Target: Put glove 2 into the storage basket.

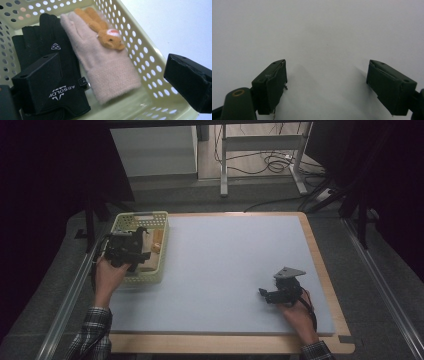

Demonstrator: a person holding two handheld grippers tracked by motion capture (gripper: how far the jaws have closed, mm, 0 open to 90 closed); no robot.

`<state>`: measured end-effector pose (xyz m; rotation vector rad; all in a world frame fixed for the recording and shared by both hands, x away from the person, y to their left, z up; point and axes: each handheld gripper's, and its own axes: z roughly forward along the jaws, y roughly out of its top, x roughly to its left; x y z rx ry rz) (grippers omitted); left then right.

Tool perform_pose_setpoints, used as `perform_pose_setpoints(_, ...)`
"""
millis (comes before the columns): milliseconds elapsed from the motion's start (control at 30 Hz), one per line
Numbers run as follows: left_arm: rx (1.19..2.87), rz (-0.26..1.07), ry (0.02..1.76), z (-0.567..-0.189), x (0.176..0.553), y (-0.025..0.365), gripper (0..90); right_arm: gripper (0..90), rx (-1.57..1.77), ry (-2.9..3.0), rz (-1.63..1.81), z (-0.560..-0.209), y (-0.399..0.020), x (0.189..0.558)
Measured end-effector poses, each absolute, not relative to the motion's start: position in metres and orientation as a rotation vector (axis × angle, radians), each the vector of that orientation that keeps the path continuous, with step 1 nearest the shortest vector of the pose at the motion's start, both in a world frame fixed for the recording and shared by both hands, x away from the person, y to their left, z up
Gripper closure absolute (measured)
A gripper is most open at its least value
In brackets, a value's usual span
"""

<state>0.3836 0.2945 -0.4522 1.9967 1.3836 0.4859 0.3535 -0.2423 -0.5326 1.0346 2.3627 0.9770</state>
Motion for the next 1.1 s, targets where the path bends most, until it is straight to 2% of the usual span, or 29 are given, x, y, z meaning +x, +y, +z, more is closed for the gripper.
perform_pose_setpoints(1100,1.976,0.516,1.283,-0.452,0.344,0.294,1.9,16.3,1.035,2.361,0.975,-0.533,-0.242,0.353)
